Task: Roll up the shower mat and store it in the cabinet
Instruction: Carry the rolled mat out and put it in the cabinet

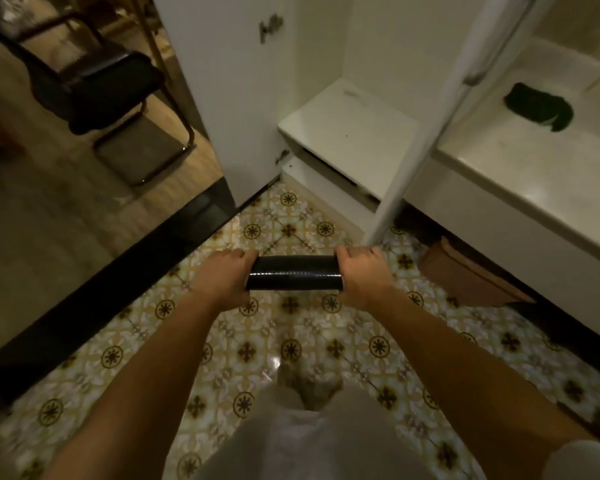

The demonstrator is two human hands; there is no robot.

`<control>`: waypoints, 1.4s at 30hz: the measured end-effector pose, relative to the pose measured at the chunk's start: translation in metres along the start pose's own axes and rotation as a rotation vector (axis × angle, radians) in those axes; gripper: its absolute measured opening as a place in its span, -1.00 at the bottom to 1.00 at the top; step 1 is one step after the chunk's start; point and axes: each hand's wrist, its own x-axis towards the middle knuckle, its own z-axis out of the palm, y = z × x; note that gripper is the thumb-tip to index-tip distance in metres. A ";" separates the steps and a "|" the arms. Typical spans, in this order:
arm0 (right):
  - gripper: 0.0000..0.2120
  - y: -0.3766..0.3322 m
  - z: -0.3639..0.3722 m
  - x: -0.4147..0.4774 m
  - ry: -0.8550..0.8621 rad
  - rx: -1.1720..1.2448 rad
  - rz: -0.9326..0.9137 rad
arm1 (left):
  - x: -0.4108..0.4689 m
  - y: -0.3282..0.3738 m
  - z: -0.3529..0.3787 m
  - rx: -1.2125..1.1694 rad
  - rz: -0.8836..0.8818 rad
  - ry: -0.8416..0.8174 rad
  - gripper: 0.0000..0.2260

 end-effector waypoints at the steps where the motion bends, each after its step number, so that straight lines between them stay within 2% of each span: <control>1: -0.38 -0.001 -0.005 0.020 0.019 -0.006 -0.009 | 0.014 -0.014 -0.006 -0.003 0.000 0.006 -0.47; 10: -0.38 0.014 -0.042 0.183 -0.065 0.027 0.031 | 0.151 -0.103 -0.051 -0.007 0.069 0.042 -0.53; 16: -0.50 0.070 -0.068 0.295 -0.094 0.054 0.116 | 0.284 -0.142 -0.080 -0.150 0.111 -0.099 -0.58; 20: -0.63 0.107 -0.096 0.359 -0.218 0.200 0.143 | 0.353 -0.158 -0.099 -0.272 0.170 -0.191 -0.57; 22: -0.57 0.127 -0.112 0.385 -0.307 0.253 0.154 | 0.388 -0.167 -0.116 -0.349 0.181 -0.262 -0.55; 25: -0.51 0.160 -0.129 0.412 -0.413 0.445 0.199 | 0.435 -0.180 -0.144 -0.449 0.202 -0.352 -0.51; 29: -0.52 0.203 -0.137 0.432 -0.425 0.746 0.337 | 0.493 -0.189 -0.181 -0.662 0.199 -0.437 -0.54; 31: -0.53 0.228 -0.137 0.447 -0.412 0.858 0.410 | 0.531 -0.195 -0.191 -0.855 0.219 -0.477 -0.59; 33: -0.56 0.250 -0.139 0.456 -0.426 0.946 0.444 | 0.556 -0.199 -0.191 -1.104 0.193 -0.433 -0.63; 35: -0.56 0.286 -0.139 0.478 -0.466 1.051 0.502 | 0.601 -0.204 -0.179 -1.313 0.118 -0.404 -0.63; 37: -0.55 0.295 -0.143 0.481 -0.519 1.130 0.463 | 0.611 -0.195 -0.174 -1.433 0.067 -0.370 -0.63; 39: -0.53 0.341 -0.126 0.522 -0.553 1.308 0.545 | 0.693 -0.191 -0.158 -1.498 -0.011 -0.447 -0.63; 40: -0.52 0.341 -0.127 0.515 -0.525 1.406 0.563 | 0.689 -0.185 -0.157 -1.550 -0.087 -0.432 -0.62; 42: -0.49 0.389 -0.098 0.557 -0.358 1.609 0.684 | 0.773 -0.181 -0.138 -1.592 -0.213 -0.451 -0.59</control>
